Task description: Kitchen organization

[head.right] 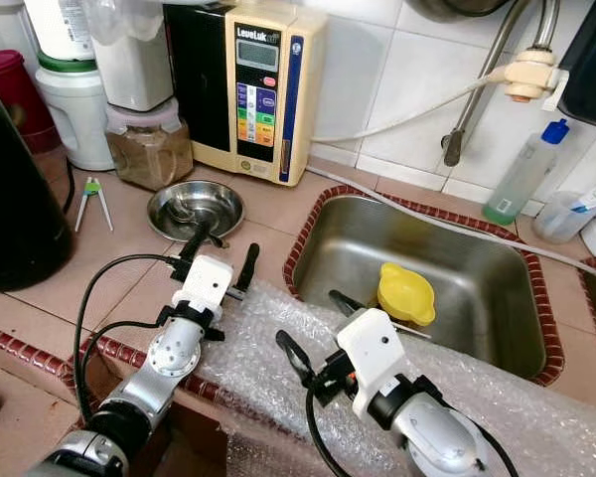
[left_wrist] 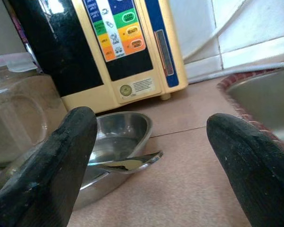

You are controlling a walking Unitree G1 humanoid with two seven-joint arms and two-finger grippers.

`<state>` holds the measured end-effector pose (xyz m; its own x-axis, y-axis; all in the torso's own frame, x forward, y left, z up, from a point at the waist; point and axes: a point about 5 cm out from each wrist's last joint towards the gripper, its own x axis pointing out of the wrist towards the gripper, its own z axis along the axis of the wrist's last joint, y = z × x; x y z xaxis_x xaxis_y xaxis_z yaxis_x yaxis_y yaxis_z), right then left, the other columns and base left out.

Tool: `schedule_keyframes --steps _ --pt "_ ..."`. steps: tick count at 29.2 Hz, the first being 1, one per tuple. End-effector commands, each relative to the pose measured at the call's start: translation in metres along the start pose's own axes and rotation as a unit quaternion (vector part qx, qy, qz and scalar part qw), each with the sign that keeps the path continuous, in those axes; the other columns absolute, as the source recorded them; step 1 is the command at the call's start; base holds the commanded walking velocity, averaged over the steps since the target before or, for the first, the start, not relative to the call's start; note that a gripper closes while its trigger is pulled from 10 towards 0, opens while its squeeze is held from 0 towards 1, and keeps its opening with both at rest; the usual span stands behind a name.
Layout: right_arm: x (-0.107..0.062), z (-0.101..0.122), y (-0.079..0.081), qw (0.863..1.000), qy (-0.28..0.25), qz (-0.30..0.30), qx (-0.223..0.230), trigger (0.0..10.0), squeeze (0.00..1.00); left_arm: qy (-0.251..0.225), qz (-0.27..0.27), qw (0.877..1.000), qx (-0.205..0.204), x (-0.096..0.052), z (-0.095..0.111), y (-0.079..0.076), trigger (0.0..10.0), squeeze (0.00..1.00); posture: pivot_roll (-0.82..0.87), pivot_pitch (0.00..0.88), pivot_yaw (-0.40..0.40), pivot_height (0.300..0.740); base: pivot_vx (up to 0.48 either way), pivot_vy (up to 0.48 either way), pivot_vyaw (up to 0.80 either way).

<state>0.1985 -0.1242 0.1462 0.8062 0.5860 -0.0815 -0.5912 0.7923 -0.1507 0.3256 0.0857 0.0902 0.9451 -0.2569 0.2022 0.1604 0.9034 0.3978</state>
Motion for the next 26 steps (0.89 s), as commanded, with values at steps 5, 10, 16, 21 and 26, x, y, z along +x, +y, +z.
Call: schedule_keyframes --steps 5,10,16,21,26 --pt "-0.004 0.004 0.0 1.0 0.003 -0.005 -0.007 10.0 0.0 0.028 -0.02 0.999 0.014 0.004 -0.006 -0.006 10.0 0.08 -0.09 0.002 -0.07 0.74 0.0 0.0 0.0" --pt "-0.005 0.005 0.001 1.0 0.005 -0.006 -0.009 10.0 0.0 0.042 -0.012 0.999 0.033 0.011 -0.007 -0.002 10.0 0.0 -0.1 0.005 -0.069 0.74 0.0 0.0 0.0" --pt "-0.007 0.006 0.0 1.0 0.008 -0.01 -0.009 10.0 0.0 0.1 0.026 0.995 0.007 0.014 -0.017 0.012 10.0 0.0 -0.11 0.007 -0.067 0.74 0.0 0.0 0.0" --pt "-0.008 0.006 0.001 1.0 0.01 -0.01 -0.012 10.0 0.0 0.137 0.058 0.989 0.003 0.013 -0.025 0.025 10.0 0.0 -0.11 0.002 -0.07 0.74 0.0 0.0 0.0" --pt "-0.008 0.006 -0.001 1.0 0.013 -0.008 -0.017 10.0 0.0 0.144 0.064 0.987 -0.011 0.014 -0.026 0.028 10.0 0.0 -0.11 0.0 -0.073 0.74 0.0 0.0 0.0"
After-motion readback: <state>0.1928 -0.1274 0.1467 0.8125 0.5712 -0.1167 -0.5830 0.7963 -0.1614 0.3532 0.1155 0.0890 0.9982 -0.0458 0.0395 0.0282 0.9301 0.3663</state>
